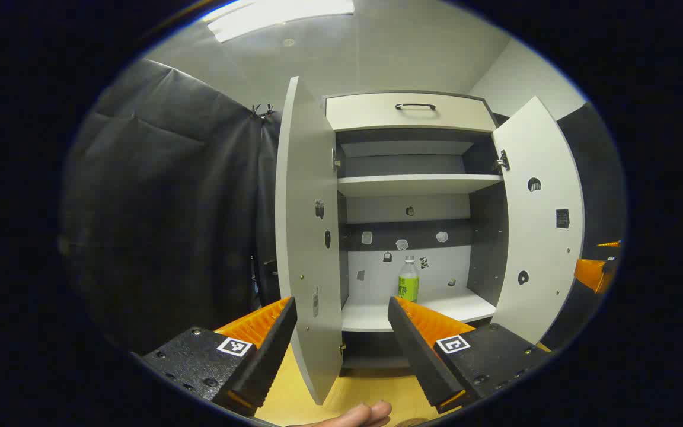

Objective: Grasp the bottle in the cabinet with the left hand and place it on the coaster, then close the right door with the right hand and the left door with the left hand.

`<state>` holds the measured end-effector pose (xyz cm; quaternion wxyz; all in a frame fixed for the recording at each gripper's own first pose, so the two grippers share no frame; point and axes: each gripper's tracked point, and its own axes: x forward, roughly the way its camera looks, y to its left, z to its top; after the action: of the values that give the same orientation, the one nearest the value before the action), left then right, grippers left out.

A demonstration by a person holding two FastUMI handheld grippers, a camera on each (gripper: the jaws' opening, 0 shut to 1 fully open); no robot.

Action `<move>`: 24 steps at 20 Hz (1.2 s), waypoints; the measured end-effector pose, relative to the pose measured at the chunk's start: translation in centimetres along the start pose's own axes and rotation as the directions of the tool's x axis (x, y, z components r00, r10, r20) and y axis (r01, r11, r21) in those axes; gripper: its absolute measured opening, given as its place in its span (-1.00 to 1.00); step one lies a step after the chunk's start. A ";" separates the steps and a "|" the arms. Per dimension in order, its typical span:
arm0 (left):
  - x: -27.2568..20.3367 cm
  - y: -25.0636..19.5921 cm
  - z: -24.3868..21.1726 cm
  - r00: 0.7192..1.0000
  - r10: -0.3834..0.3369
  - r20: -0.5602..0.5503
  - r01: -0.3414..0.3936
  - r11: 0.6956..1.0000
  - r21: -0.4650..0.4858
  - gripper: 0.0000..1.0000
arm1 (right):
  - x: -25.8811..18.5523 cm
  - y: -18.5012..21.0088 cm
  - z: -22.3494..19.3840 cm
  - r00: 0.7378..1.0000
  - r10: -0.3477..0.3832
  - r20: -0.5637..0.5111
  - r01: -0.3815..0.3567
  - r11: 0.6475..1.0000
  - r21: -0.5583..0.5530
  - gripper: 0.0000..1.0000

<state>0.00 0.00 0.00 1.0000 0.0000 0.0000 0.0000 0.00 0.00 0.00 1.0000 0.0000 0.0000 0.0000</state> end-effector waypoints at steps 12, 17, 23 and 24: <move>2.4 -0.6 -1.6 0.999 -0.033 -0.025 0.033 0.999 0.014 0.94 | 2.1 0.5 -1.0 1.000 -0.019 -0.023 0.019 1.000 0.017 0.97; 3.3 -0.8 -1.8 0.999 -0.035 -0.022 0.036 0.999 0.019 0.94 | 3.0 1.4 -0.8 1.000 -0.002 -0.019 0.002 1.000 0.011 0.97; 5.4 -2.2 -2.1 0.998 -0.053 -0.020 0.054 0.997 0.054 0.94 | 4.2 1.4 -0.8 1.000 -0.003 -0.023 0.003 1.000 0.018 0.97; 6.1 -2.6 -2.4 0.998 -0.059 -0.028 0.061 0.997 0.051 0.94 | 4.4 1.4 -0.8 1.000 -0.002 -0.023 0.003 1.000 0.021 0.97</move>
<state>6.05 -2.64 -2.41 0.9991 0.0258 0.0131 -0.0300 4.45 1.44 -0.76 0.9999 0.0105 0.0117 -0.0012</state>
